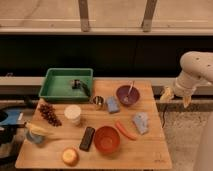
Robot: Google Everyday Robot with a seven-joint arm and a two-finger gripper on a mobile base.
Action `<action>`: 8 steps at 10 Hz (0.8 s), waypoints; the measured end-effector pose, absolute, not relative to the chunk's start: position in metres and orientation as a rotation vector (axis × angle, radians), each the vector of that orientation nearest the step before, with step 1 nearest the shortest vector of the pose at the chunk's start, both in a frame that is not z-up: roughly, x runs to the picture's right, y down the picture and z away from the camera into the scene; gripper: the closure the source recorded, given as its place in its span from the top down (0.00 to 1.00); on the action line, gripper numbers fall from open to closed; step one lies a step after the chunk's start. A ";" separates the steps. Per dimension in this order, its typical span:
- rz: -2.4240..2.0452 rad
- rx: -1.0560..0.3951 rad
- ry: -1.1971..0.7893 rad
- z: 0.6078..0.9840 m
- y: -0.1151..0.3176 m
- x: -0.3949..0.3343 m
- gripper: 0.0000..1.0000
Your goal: Wipe red bowl with eraser
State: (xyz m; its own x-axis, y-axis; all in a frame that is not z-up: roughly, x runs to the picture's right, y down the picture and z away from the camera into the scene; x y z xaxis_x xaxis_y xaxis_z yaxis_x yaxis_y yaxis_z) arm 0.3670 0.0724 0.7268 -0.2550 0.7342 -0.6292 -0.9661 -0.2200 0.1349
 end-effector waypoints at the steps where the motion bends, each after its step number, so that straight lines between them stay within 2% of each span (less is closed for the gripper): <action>1: 1.749 -0.523 0.605 0.726 0.070 0.367 0.73; 4: 1.683 -0.542 0.572 0.739 0.049 0.341 0.73; 8: 1.564 -0.637 0.477 0.761 0.021 0.248 0.73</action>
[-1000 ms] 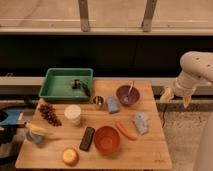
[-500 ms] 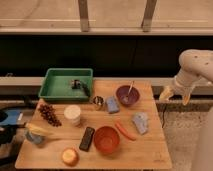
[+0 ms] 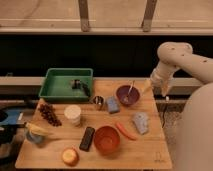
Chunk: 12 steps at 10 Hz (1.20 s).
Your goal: Wipe red bowl with eraser
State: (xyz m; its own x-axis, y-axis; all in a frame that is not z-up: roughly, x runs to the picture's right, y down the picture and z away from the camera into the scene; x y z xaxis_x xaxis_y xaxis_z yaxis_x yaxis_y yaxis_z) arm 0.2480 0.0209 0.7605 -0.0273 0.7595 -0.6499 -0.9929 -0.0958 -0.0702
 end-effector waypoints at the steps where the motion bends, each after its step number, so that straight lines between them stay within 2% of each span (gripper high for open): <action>1: 1.520 -0.672 0.448 0.764 0.018 0.217 0.73; 5: 1.345 -0.792 0.405 0.757 0.042 0.107 0.73; 12: 1.304 -0.816 0.391 0.756 0.051 0.096 0.73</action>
